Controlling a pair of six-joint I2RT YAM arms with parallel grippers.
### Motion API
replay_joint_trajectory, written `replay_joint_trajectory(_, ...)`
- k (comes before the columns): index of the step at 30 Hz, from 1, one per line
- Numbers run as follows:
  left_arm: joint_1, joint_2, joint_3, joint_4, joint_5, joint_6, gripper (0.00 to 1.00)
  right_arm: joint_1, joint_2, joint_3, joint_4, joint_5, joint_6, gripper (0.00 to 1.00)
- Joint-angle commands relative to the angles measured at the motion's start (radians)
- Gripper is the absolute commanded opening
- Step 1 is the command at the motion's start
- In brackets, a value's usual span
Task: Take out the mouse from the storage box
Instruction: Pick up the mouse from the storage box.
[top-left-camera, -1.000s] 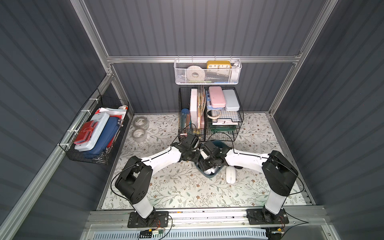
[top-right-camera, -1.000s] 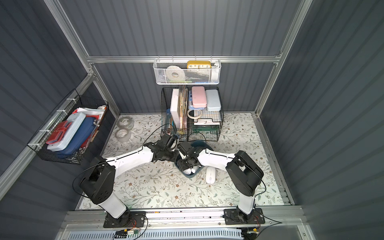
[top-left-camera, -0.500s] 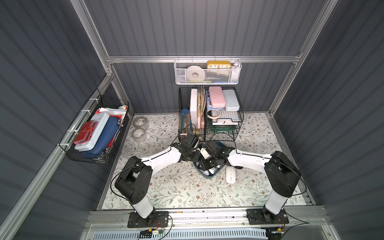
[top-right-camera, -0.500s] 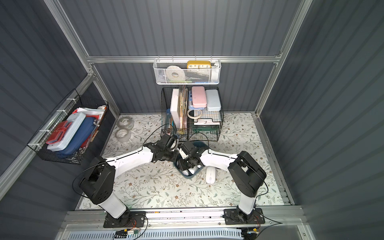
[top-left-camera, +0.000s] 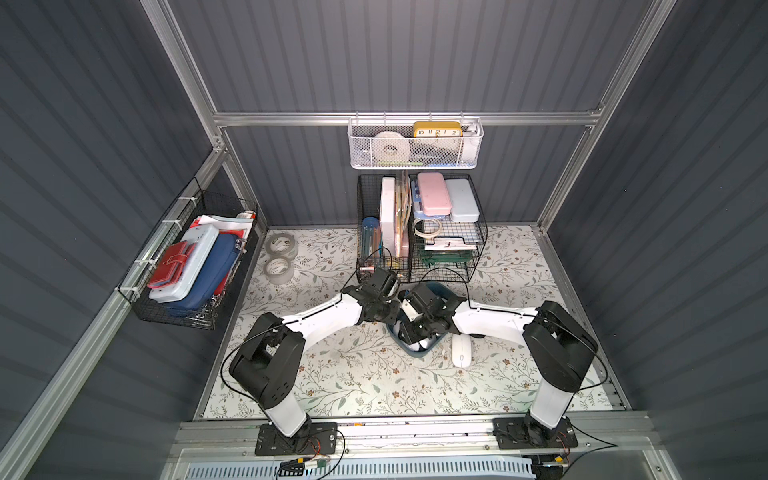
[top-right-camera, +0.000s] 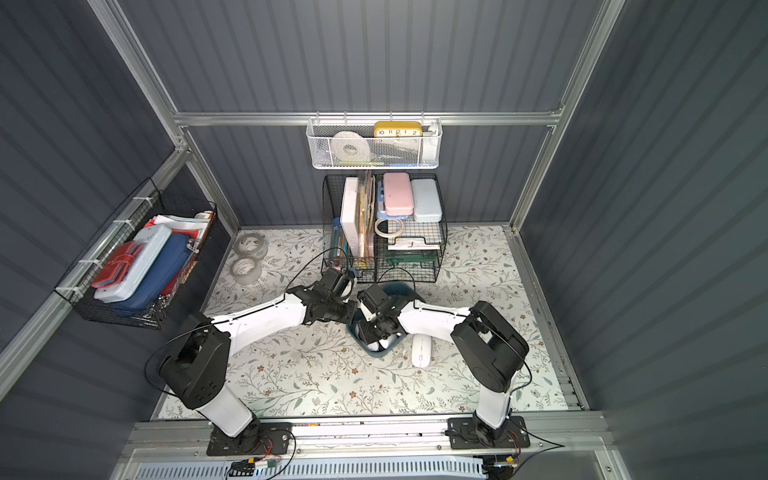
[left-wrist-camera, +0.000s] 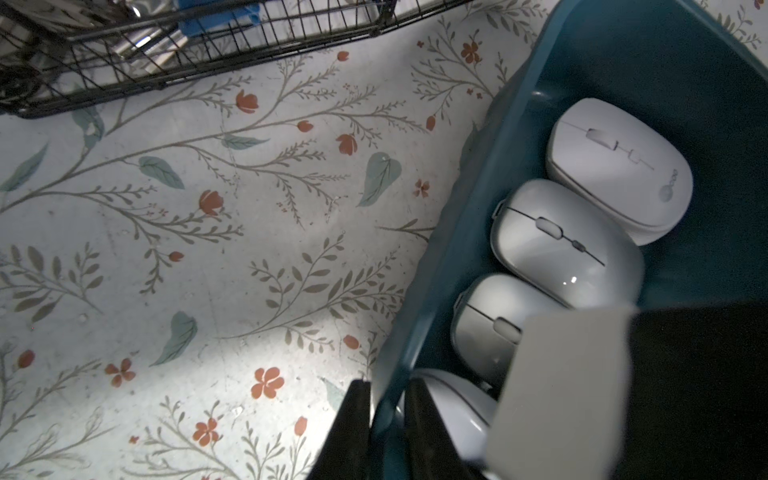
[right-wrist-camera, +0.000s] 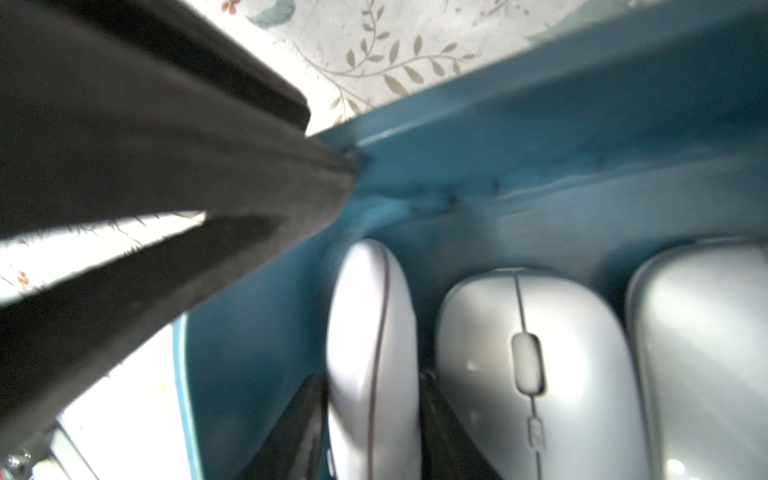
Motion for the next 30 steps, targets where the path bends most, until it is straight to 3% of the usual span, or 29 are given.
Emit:
replay_joint_trajectory(1,0.002,-0.015,-0.022,0.015,0.003,-0.022,0.2,0.007,-0.002,-0.01,0.012,0.016,0.004,0.28)
replay_joint_trajectory(5,0.002,-0.022,-0.027,0.016,-0.002,-0.022,0.23,0.007,-0.034,-0.029,0.03,0.015,0.021,0.19)
replay_joint_trajectory(9,0.002,-0.034,-0.035,0.015,-0.009,-0.023,0.28,0.005,-0.071,-0.04,0.019,0.042,0.041,0.17)
replay_joint_trajectory(15,0.002,-0.07,-0.045,0.014,-0.016,-0.031,0.45,-0.014,-0.186,-0.074,0.001,0.101,0.095,0.17)
replay_joint_trajectory(22,0.003,-0.146,-0.052,0.009,-0.014,-0.037,0.68,-0.045,-0.373,-0.138,-0.075,0.155,0.187,0.17)
replay_joint_trajectory(30,0.001,-0.225,-0.124,0.019,-0.033,-0.064,0.79,-0.044,-0.677,-0.318,-0.192,0.169,0.326,0.19)
